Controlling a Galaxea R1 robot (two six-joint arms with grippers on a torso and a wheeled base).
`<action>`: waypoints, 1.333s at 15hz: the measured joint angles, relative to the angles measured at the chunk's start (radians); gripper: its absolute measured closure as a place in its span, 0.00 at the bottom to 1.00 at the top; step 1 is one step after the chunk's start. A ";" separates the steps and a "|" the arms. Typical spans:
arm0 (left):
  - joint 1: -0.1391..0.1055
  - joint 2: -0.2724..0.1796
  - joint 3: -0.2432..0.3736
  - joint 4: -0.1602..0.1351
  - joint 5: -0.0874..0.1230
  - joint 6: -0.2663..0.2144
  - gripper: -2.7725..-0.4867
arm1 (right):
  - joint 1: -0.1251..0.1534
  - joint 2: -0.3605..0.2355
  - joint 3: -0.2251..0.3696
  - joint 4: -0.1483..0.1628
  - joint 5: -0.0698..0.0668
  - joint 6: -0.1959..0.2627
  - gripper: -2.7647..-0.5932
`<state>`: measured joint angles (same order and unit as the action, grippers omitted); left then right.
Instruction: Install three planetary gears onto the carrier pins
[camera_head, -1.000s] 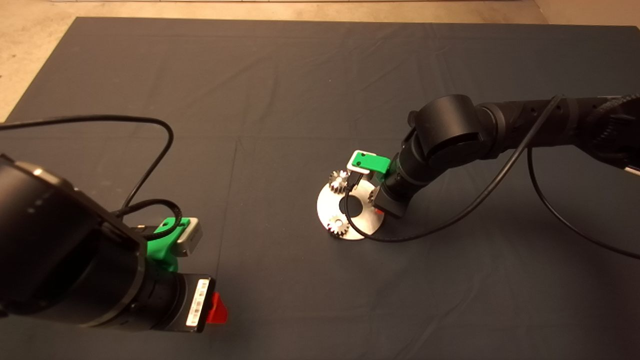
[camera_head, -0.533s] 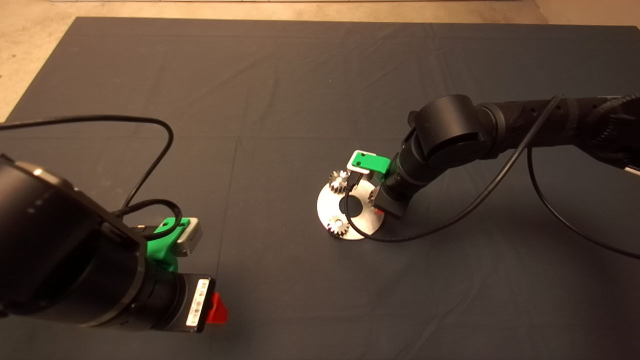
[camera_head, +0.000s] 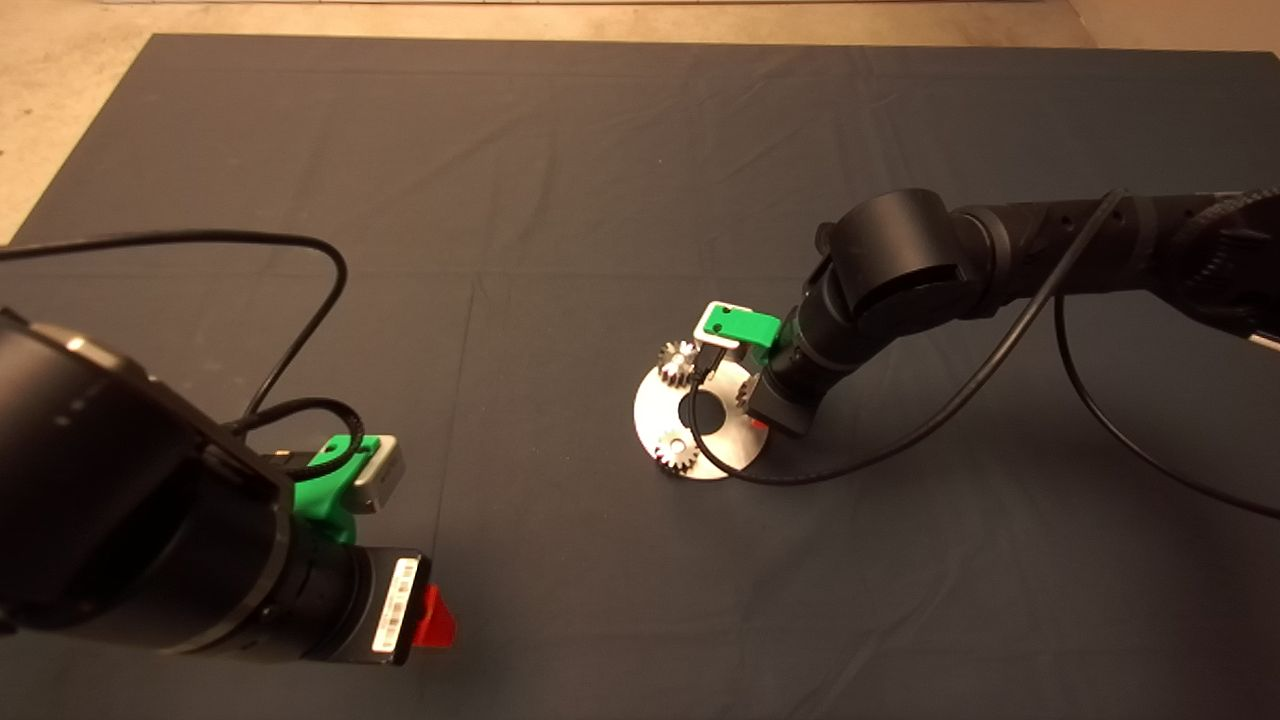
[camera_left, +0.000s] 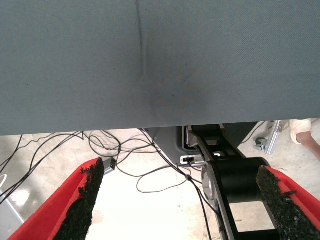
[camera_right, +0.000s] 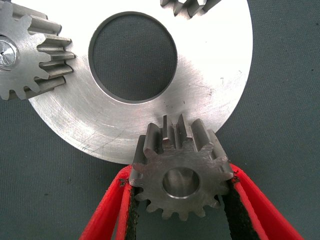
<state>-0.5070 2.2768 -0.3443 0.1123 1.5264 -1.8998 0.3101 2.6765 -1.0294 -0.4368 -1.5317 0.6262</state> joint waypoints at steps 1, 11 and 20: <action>0.000 0.000 0.000 0.000 0.000 0.000 0.26 | 0.000 0.000 0.000 0.000 0.000 0.000 0.81; 0.000 0.000 0.000 0.000 0.000 0.000 0.26 | -0.002 0.000 0.005 -0.001 0.000 0.000 0.81; 0.000 0.000 0.000 0.000 0.000 0.000 0.26 | -0.002 0.000 0.005 -0.009 0.000 0.000 0.81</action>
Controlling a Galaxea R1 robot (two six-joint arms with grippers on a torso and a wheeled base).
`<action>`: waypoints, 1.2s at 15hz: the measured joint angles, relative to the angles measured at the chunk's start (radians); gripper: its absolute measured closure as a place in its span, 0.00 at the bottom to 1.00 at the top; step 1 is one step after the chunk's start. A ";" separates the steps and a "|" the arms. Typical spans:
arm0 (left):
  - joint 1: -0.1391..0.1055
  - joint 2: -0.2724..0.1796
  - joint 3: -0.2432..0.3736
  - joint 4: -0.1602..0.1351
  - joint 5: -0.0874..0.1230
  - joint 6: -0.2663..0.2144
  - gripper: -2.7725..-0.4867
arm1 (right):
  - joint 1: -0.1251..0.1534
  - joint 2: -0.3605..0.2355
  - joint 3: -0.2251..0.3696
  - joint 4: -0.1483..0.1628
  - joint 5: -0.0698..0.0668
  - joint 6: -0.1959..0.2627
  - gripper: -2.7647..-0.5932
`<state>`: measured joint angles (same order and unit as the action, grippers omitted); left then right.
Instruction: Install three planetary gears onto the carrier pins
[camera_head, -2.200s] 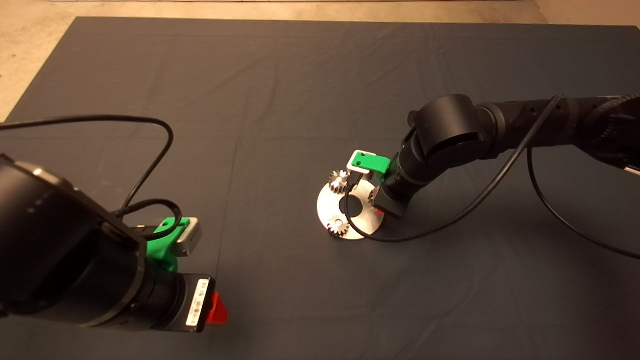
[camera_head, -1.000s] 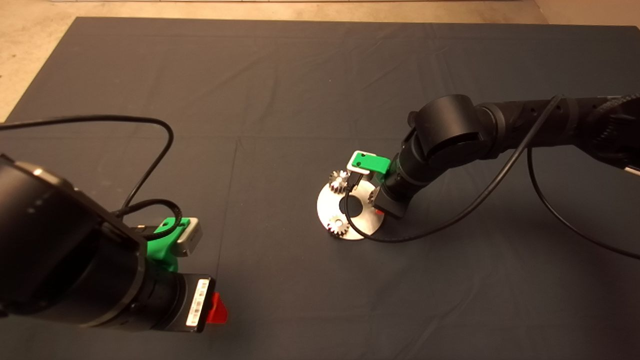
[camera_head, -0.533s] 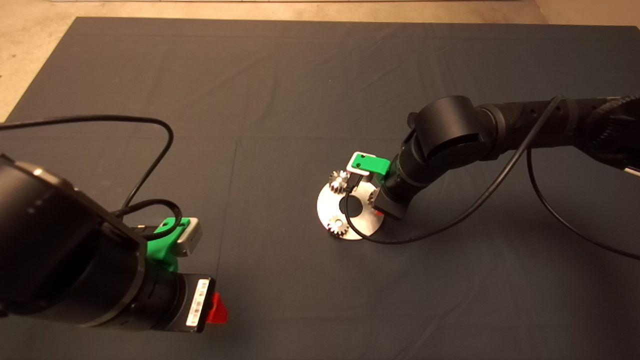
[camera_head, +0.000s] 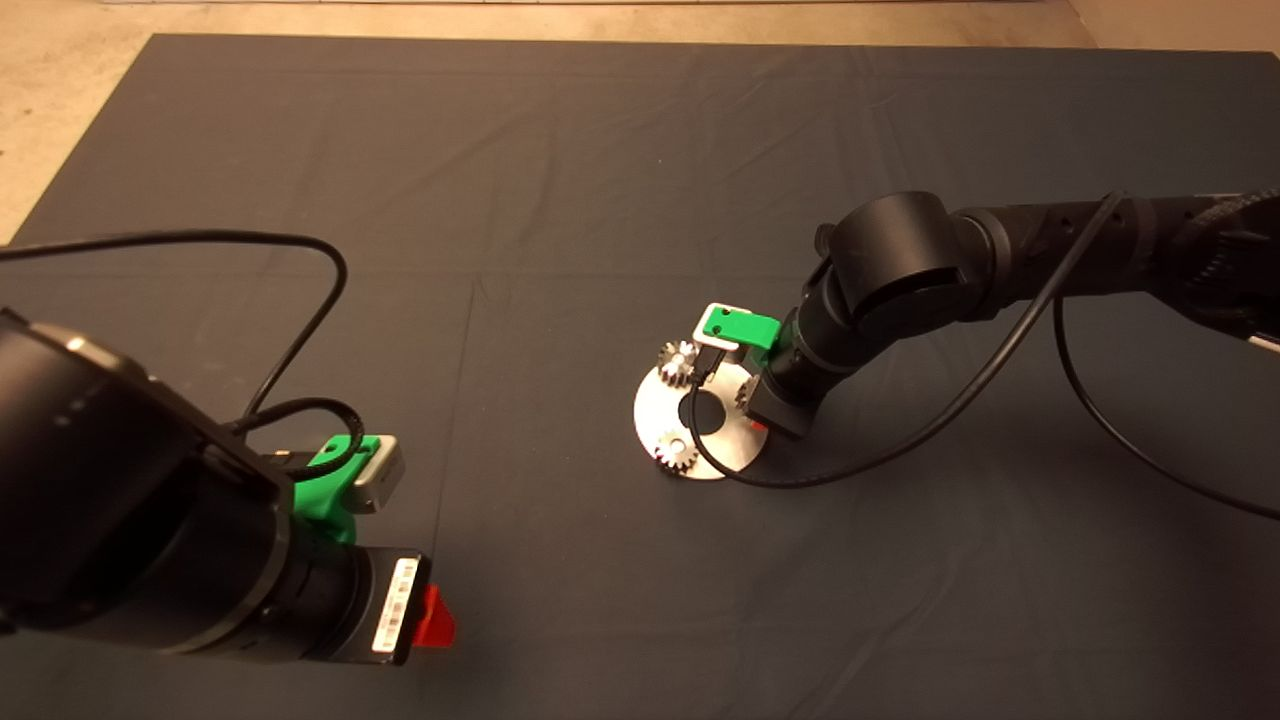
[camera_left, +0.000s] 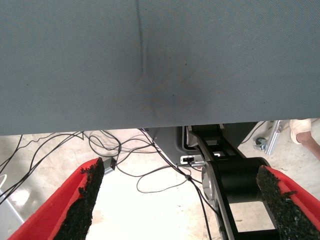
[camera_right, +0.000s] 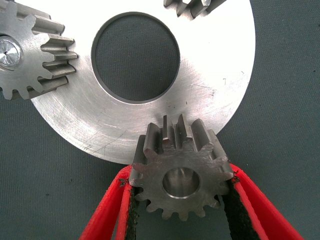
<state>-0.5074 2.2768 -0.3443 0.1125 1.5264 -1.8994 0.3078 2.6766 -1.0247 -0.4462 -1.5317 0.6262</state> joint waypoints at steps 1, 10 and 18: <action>0.000 0.000 0.000 0.000 0.000 0.000 0.26 | 0.000 0.000 0.000 0.000 0.000 0.000 0.81; 0.000 0.000 0.000 0.000 0.000 0.000 0.26 | 0.000 0.000 0.000 -0.016 0.000 0.000 0.81; 0.000 0.000 0.000 0.000 0.000 0.000 0.26 | 0.000 0.000 0.000 -0.029 0.000 0.005 0.81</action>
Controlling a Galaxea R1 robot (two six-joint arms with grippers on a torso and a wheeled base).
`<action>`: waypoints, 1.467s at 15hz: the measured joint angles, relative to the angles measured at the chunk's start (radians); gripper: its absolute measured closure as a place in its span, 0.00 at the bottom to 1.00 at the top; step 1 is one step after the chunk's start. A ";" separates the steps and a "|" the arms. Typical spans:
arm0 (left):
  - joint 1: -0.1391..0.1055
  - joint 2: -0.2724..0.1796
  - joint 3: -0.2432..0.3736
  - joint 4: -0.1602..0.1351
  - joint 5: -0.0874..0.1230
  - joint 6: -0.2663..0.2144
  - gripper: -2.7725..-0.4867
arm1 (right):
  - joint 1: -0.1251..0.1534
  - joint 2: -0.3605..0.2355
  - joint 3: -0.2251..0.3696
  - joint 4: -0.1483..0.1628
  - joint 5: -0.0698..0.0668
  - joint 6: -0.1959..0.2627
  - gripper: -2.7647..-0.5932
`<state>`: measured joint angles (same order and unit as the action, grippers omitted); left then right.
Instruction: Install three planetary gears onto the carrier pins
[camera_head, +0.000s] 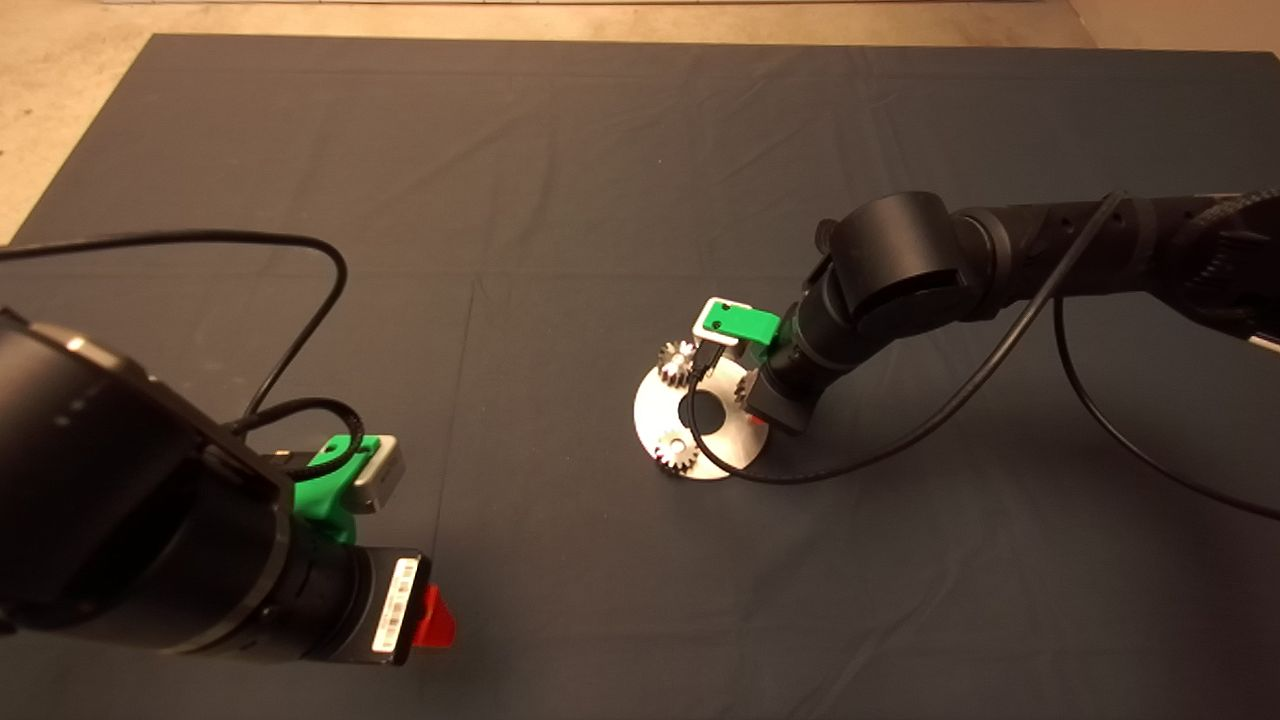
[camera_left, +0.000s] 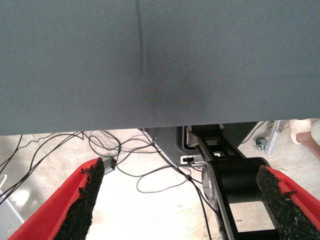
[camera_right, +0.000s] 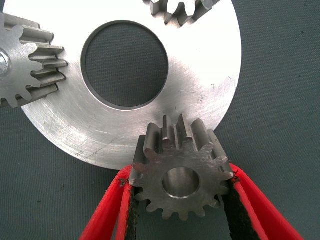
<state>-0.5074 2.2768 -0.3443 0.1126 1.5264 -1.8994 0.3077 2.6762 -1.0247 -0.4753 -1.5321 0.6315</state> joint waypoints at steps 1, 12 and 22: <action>0.000 0.000 0.000 0.000 0.000 0.000 0.26 | 0.000 0.000 0.000 0.000 0.000 0.002 0.81; 0.000 0.000 0.000 0.000 0.000 0.000 0.26 | -0.001 0.000 0.000 -0.001 -0.002 0.061 0.81; 0.000 0.000 0.000 0.000 0.000 0.000 0.26 | 0.000 0.000 0.001 0.000 -0.002 0.073 0.81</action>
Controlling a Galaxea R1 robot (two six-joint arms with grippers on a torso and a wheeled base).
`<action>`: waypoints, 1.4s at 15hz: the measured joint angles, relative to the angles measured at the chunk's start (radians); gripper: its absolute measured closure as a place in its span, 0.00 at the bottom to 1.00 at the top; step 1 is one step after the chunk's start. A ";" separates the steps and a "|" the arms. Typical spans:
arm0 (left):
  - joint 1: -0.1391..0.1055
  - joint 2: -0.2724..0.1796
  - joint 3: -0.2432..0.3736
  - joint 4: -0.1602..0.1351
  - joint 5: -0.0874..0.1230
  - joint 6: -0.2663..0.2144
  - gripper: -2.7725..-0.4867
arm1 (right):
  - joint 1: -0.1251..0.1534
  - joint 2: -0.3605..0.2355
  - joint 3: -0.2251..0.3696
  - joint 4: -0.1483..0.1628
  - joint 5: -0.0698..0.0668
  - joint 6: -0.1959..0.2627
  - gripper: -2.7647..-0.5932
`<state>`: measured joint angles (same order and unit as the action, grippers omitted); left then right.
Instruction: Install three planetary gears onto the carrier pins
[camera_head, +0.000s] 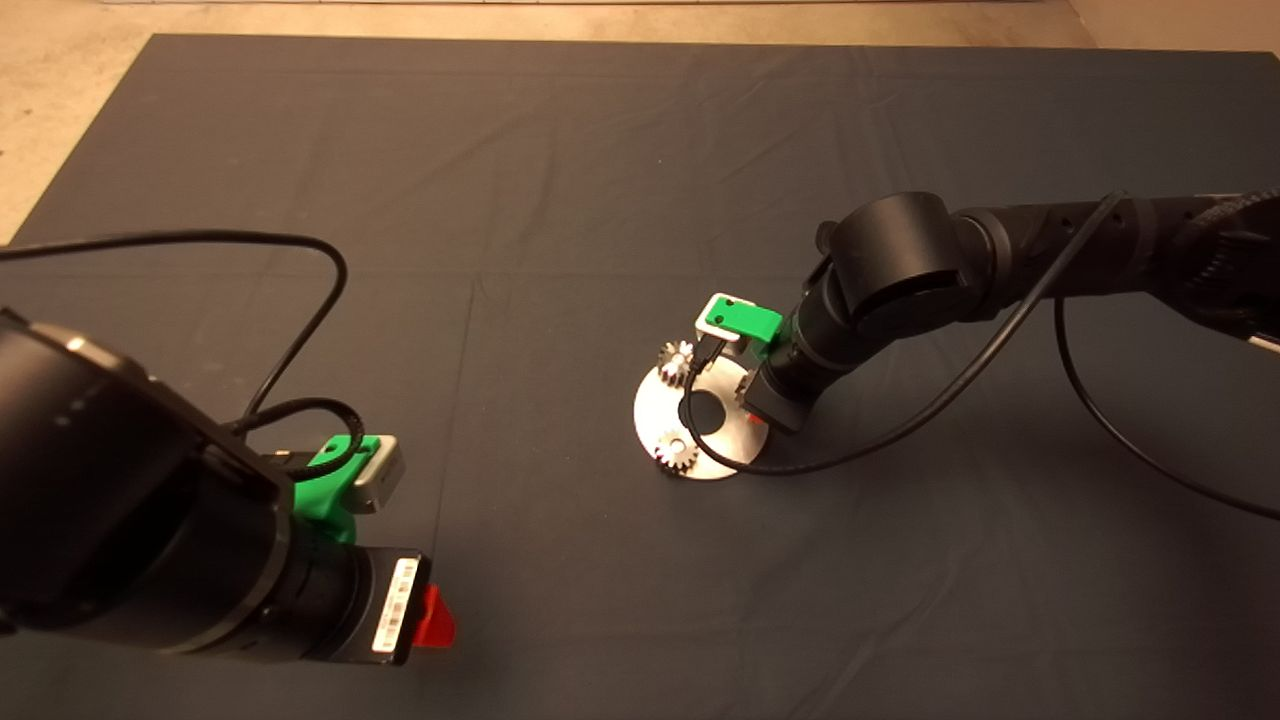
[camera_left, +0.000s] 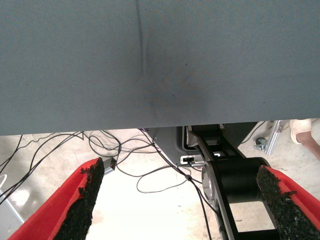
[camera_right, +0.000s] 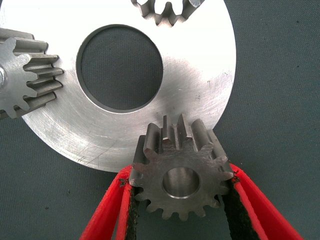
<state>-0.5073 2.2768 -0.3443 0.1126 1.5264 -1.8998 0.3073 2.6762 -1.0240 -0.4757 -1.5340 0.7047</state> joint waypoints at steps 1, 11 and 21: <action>0.000 0.000 0.000 0.000 0.000 0.000 0.26 | 0.000 0.000 0.000 0.000 0.000 0.000 0.80; 0.000 0.000 0.000 0.000 0.000 0.000 0.26 | 0.000 0.001 0.002 0.001 0.001 0.001 0.81; 0.000 0.009 0.000 -0.001 0.000 0.000 0.26 | -0.003 0.019 0.004 0.001 0.003 0.023 0.81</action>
<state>-0.5070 2.2855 -0.3443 0.1119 1.5264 -1.8998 0.3038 2.6955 -1.0202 -0.4751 -1.5306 0.7277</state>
